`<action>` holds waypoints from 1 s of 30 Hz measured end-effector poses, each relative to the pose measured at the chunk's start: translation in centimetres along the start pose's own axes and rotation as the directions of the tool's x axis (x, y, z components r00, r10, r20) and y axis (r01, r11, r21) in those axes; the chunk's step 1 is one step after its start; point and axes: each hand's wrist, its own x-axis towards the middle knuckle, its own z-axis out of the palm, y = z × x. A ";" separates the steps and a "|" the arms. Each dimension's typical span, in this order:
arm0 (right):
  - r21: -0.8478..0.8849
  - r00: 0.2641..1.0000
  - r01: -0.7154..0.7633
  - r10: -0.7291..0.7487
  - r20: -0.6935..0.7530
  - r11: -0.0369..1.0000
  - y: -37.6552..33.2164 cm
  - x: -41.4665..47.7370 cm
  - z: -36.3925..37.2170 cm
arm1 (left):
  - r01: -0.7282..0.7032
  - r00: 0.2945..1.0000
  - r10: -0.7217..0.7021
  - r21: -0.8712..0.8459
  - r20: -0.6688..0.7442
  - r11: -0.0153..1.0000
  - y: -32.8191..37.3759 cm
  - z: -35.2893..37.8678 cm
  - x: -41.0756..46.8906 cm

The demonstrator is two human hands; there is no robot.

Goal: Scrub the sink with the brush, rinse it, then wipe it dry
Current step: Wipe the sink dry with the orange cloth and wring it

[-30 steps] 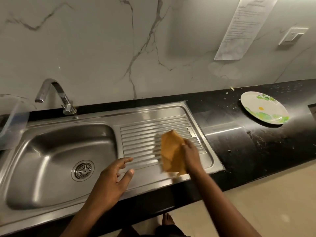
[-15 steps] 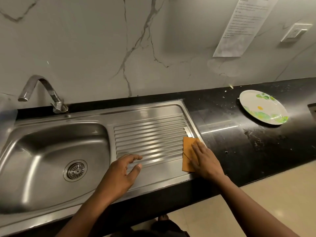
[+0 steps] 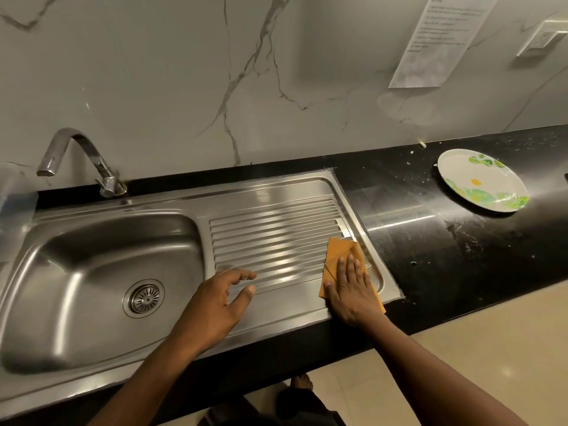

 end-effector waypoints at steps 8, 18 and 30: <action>-0.019 0.989 0.140 -0.139 0.047 0.990 -6.6 -1.3 1.6 | 0.003 1.000 -0.003 -0.007 -0.006 1.000 -0.7 -0.5 -1.4; -0.098 0.934 0.350 -0.340 0.110 0.932 -17.3 -3.2 4.8 | 0.060 0.995 -0.063 -0.032 -0.080 0.998 -0.4 -0.7 -3.1; -0.008 0.806 0.592 -0.592 -0.002 0.806 -19.9 -2.3 4.4 | 0.118 0.985 -0.122 -0.042 -0.119 0.992 0.1 0.3 -3.6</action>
